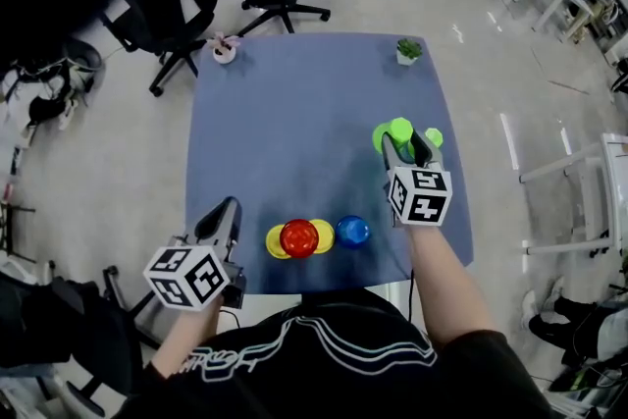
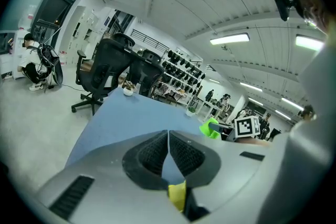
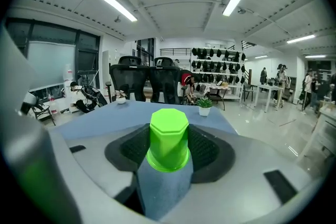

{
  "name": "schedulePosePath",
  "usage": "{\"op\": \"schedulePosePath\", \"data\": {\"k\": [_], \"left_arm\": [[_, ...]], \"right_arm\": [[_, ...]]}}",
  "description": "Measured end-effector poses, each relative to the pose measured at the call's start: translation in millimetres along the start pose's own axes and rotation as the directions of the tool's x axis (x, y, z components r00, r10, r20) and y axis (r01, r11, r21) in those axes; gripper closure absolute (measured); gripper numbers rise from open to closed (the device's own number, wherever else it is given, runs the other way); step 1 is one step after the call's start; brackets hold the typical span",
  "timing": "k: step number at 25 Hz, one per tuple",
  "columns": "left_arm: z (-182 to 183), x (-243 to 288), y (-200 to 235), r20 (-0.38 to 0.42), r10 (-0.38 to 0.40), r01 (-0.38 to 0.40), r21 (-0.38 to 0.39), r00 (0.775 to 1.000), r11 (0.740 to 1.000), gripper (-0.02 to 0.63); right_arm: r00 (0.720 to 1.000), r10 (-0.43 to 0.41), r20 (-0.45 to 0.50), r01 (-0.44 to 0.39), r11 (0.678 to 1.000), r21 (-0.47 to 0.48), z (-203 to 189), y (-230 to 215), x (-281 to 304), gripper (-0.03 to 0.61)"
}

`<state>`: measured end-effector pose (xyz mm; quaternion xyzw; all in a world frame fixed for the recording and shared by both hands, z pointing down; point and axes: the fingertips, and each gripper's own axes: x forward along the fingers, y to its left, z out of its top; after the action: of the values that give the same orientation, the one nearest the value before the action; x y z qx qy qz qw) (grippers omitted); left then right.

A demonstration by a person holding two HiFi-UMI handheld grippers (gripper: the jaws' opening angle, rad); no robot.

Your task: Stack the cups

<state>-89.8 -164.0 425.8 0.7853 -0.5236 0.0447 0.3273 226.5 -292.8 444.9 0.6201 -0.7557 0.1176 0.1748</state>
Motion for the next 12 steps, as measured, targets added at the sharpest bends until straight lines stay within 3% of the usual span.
{"op": "schedulePosePath", "data": {"k": [12], "left_arm": [[-13.5,-39.9,-10.2,0.011,-0.026,0.026,0.004,1.0,1.0,0.583]], "right_arm": [[0.988,0.14,0.064,-0.137,0.989,-0.061,23.6,64.7,-73.9,0.339]]}}
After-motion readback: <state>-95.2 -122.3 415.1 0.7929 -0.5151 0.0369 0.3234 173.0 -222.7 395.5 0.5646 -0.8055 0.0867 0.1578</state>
